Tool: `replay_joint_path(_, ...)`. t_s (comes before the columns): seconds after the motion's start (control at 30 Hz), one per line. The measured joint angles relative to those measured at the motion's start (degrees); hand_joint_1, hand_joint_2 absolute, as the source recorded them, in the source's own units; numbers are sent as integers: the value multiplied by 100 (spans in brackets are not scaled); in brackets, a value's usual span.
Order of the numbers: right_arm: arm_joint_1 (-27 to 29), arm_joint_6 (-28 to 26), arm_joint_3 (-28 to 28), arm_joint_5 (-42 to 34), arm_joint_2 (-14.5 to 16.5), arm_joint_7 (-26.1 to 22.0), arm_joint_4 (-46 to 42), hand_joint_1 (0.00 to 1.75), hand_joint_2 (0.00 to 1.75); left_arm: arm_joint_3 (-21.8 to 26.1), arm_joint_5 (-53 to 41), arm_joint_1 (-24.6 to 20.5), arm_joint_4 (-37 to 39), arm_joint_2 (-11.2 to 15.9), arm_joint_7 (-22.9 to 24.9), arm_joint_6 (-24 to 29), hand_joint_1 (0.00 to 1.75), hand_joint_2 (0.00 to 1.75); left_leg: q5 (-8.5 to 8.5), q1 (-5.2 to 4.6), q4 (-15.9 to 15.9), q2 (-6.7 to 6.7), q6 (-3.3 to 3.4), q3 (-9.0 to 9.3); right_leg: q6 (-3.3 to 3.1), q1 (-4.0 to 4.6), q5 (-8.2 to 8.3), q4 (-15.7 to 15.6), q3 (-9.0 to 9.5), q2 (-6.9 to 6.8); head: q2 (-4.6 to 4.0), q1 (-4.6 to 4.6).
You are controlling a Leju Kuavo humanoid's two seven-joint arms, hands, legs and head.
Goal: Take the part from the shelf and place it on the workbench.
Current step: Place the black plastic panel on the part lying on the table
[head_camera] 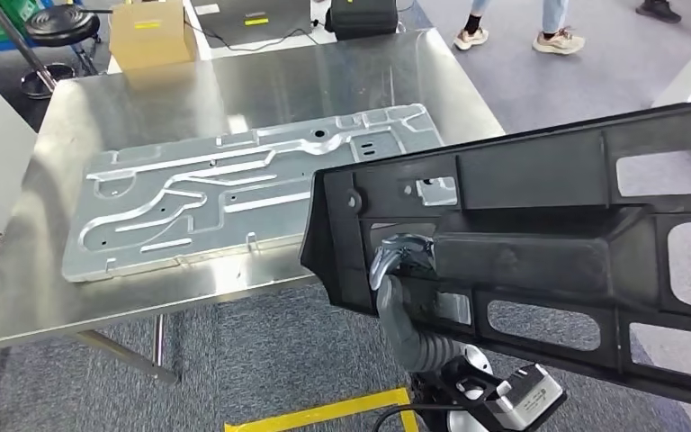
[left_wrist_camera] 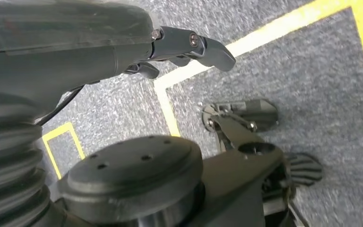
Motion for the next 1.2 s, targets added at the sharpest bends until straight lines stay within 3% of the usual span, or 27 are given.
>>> replay_joint_path(0.13,12,40,-7,9,4,-2,2,175,175,4,11,8,0,-1,1,-1,0,175,-462,16,1294,-2,-46,-861,-79,15,-156,-16,190,2,0,-5)
replay_joint_path(0.17,18,42,-9,14,4,-3,3,175,175,6,18,15,0,-1,1,-1,0,175,-488,16,1369,-2,-49,-1002,-79,20,-202,-15,248,13,0,-4)
replay_joint_path(0.2,22,43,-10,17,4,-4,3,175,175,8,24,20,0,-1,1,-1,0,175,-375,17,1254,-2,-46,-1054,-75,24,-251,-15,318,24,-1,-5)
replay_joint_path(0.27,25,45,-12,20,10,-6,3,175,175,10,31,29,0,-1,2,1,0,175,229,14,589,-2,-10,-960,-58,30,-360,-16,470,37,-1,-3)
replay_joint_path(0.33,25,47,-14,25,15,-7,7,175,175,11,30,37,0,0,4,3,0,175,627,-13,35,0,42,-854,-13,43,-451,-1,555,48,-1,-2)
replay_joint_path(0.4,25,48,-16,30,17,-5,10,175,175,13,30,37,0,1,4,12,0,175,656,-45,-78,-3,90,-834,56,47,-511,5,571,59,0,-2)
replay_joint_path(0.5,3,44,-19,33,24,-10,4,175,175,14,26,30,0,-8,2,31,0,175,712,-12,-163,-8,173,-738,150,44,-642,124,555,43,0,4)
replay_joint_path(0.57,-12,24,-20,48,27,-14,-1,175,175,14,17,14,0,-16,-4,37,0,175,701,7,-213,0,219,-664,196,26,-899,649,288,24,0,13)
replay_joint_path(0.63,0,-48,-20,109,24,-15,1,175,175,14,22,5,0,-16,-12,26,0,175,653,5,-215,-2,242,-622,231,2,-1127,1373,-177,17,0,17)
replay_joint_path(0.67,15,-110,-22,170,21,-13,2,175,175,14,33,8,0,-15,-14,18,0,175,622,5,-214,-6,243,-591,246,-12,-1103,1565,-346,15,0,17)
replay_joint_path(0.7,30,-189,-28,258,19,-6,2,175,175,15,46,14,0,-15,-15,9,0,175,588,6,-212,-12,238,-551,255,-25,-957,1542,-409,13,0,17)
replay_joint_path(0.77,43,-401,-68,549,17,50,1,175,175,21,85,25,0,-16,-12,2,0,175,505,8,-202,-24,213,-452,252,-44,-423,900,-225,3,-1,18)
replay_joint_path(0.83,37,-652,-147,923,14,149,7,175,175,39,124,17,0,-19,-9,2,0,175,424,-10,-174,-34,154,-401,218,-27,-106,262,7,-7,-1,16)
replay_joint_path(1.0,12,-1453,-430,2138,-9,595,101,175,175,80,161,12,0,-28,-30,2,0,175,306,-11,-118,-31,-3,-401,65,-21,-102,20,104,12,0,3)
replay_joint_path(1.07,-25,-1828,-547,2797,-16,848,202,175,175,95,166,12,0,-35,-33,1,0,175,36,4,371,-30,-40,-622,10,-35,-107,-24,154,0,0,-5)
replay_joint_path(1.13,-64,-2152,-675,3494,-26,1131,356,175,175,104,168,19,0,-49,-33,-1,0,175,-273,12,1146,-30,-68,-1031,-17,-25,-122,-26,166,-5,0,-11)
replay_joint_path(1.17,-75,-2294,-743,3818,-32,1264,449,175,175,111,172,21,0,-56,-33,-1,0,175,-318,15,1395,-30,-75,-1182,-23,-18,-128,-25,169,-4,-1,-11)
replay_joint_path(1.2,-86,-2430,-806,4123,-36,1383,537,175,175,120,175,21,0,-64,-34,-1,0,175,-249,15,1436,-30,-74,-1238,-25,-12,-132,-23,173,-1,-1,-11)
